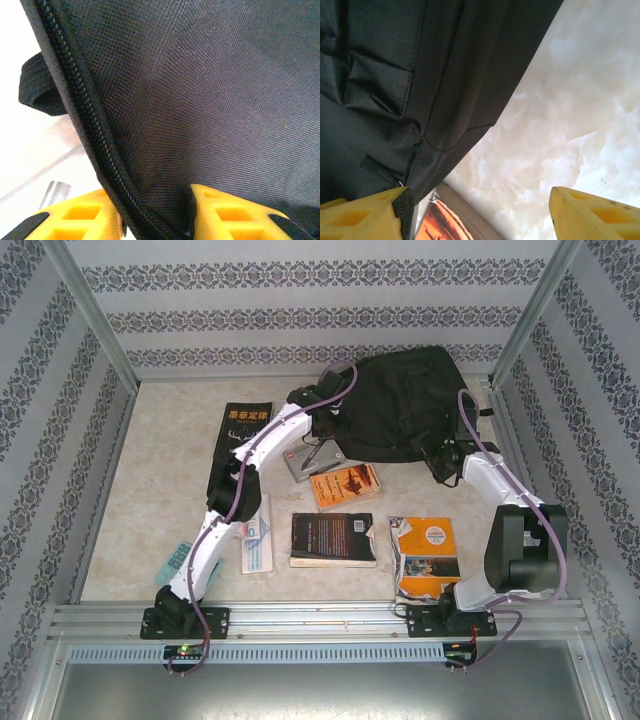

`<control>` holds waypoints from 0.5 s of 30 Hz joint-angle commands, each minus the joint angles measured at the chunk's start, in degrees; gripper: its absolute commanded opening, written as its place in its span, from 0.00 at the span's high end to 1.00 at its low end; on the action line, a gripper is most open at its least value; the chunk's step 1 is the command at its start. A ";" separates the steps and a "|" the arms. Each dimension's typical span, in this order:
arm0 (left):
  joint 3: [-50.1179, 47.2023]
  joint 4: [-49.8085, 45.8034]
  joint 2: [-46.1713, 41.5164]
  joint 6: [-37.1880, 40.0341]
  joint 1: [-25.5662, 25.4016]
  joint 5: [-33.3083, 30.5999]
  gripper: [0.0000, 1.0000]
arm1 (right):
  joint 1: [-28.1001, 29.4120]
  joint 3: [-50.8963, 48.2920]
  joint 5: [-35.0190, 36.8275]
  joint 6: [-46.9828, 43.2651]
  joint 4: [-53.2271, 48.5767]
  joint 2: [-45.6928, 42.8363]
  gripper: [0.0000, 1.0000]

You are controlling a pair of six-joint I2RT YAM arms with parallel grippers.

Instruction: Pack the student bag

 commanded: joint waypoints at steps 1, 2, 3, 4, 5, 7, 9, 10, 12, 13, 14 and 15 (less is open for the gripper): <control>-5.58 -3.84 -6.54 1.42 -0.05 -2.61 0.65 | 1.88 -0.60 -2.54 6.31 1.55 0.00 0.32; -8.15 -2.71 -8.01 1.28 -0.07 -2.71 0.65 | 2.32 -0.89 -2.86 8.07 2.26 0.11 0.36; -10.88 -1.13 -9.49 1.09 -0.04 -2.93 0.65 | 2.73 -1.39 -3.40 10.08 3.39 0.10 0.38; -13.30 0.32 -10.72 0.94 0.03 -3.07 0.65 | 2.92 -1.97 -4.33 12.01 5.01 0.13 0.39; -15.92 1.99 -12.07 0.89 0.04 -3.00 0.65 | 3.07 -2.71 -5.68 14.05 7.19 0.32 0.40; -19.53 4.19 -13.68 0.79 0.24 -2.87 0.65 | 3.62 -3.69 -7.09 17.65 10.65 0.89 0.42; -21.10 4.94 -14.34 0.40 0.79 -2.19 0.65 | 4.40 -3.13 -7.61 19.42 11.41 2.21 0.42; -21.51 5.16 -14.46 0.28 0.91 -1.72 0.64 | 4.76 -2.68 -7.78 19.86 11.47 2.87 0.42; -22.45 6.16 -15.03 0.16 1.23 -1.09 0.63 | 5.50 -1.86 -8.39 21.33 11.94 4.71 0.42; -22.80 6.61 -15.40 0.20 1.26 -0.96 0.63 | 5.73 -1.67 -8.87 21.97 12.41 5.57 0.42; -23.03 7.01 -15.70 0.19 1.19 -0.93 0.62 | 5.94 -1.44 -9.63 22.66 13.52 6.73 0.42; -22.98 7.20 -16.06 0.19 1.25 -0.84 0.62 | 6.11 -1.19 -10.06 23.36 14.21 7.74 0.42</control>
